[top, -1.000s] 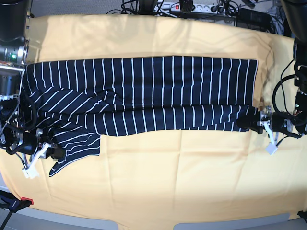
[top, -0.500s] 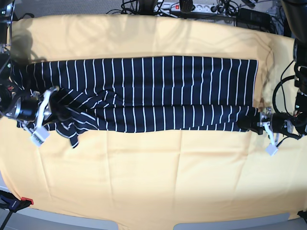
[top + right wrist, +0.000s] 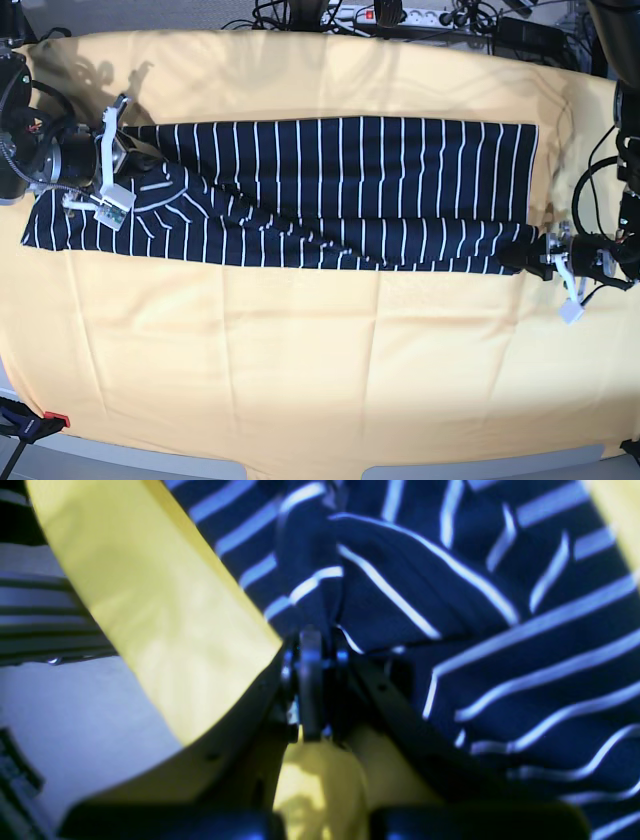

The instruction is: Fold the T-shirt properly

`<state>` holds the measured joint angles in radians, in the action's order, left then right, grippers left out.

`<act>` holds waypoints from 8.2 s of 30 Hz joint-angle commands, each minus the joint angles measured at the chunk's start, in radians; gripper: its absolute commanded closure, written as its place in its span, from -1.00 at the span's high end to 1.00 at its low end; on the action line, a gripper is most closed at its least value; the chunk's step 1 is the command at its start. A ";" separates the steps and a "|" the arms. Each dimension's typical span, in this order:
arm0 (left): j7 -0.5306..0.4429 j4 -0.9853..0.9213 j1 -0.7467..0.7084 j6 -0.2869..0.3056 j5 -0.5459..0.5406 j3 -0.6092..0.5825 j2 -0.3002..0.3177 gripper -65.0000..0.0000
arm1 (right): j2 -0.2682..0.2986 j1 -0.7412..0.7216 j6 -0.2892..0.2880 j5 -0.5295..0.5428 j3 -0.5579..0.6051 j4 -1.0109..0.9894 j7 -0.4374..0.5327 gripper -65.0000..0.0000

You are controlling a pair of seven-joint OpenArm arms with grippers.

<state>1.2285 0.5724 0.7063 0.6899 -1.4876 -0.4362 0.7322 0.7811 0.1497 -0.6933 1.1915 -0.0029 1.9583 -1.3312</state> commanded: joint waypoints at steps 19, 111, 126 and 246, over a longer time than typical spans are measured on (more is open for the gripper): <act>0.081 0.004 0.026 -0.002 0.004 0.392 0.151 -0.07 | 0.018 0.002 -0.005 -0.431 -0.010 -0.051 0.130 0.17; 0.168 0.425 0.036 0.008 0.094 -0.082 -0.003 -1.00 | -0.188 0.071 0.107 -0.456 -0.325 0.100 0.352 0.16; 0.158 0.424 0.166 0.008 0.091 -0.082 0.065 -0.94 | -0.188 0.071 0.141 -0.456 -0.325 0.100 0.355 0.16; 0.133 0.420 -0.429 -0.063 0.069 0.679 -0.165 -1.00 | -0.337 0.066 0.038 -0.275 -0.325 0.101 0.386 -0.43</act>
<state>1.3594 0.9833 0.2584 0.6315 -1.3983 0.2417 0.5514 0.4294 0.2264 -0.6548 0.8982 -0.3183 2.0472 -0.9691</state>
